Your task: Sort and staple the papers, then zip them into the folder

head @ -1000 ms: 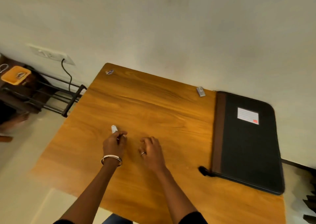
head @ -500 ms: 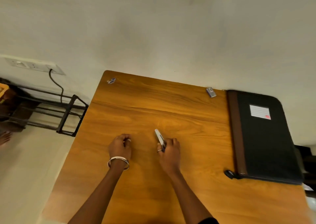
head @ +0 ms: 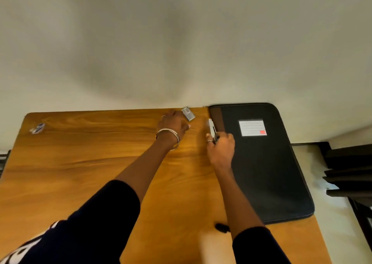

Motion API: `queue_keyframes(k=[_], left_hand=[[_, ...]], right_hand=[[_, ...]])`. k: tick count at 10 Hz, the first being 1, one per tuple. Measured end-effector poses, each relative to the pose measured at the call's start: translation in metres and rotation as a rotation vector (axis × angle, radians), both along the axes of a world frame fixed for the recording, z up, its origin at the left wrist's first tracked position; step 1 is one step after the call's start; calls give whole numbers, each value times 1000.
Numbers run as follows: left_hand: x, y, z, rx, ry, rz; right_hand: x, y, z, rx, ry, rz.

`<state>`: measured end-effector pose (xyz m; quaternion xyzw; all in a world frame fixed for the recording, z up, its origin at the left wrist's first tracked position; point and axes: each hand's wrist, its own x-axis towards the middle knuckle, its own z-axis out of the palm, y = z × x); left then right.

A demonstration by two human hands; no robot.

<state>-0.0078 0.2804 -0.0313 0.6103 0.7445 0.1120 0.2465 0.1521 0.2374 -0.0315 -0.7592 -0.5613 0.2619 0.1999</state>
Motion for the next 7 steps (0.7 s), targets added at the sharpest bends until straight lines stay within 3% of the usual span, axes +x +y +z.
queue_keyframes(k=[2,4,5,7], left_hand=[[35,56,-28,-30,296,15],[16,52,-34,44,242,-181],[7,48,-33,24,155,-236],[7,31,-24,49,210,-192]], right_hand=[[6,48,-20,73,-96,133],[-15,55,-40,213,-226,173],[-28,54,-45,121,-306,213],[-23,47,-33,7,-342,329]])
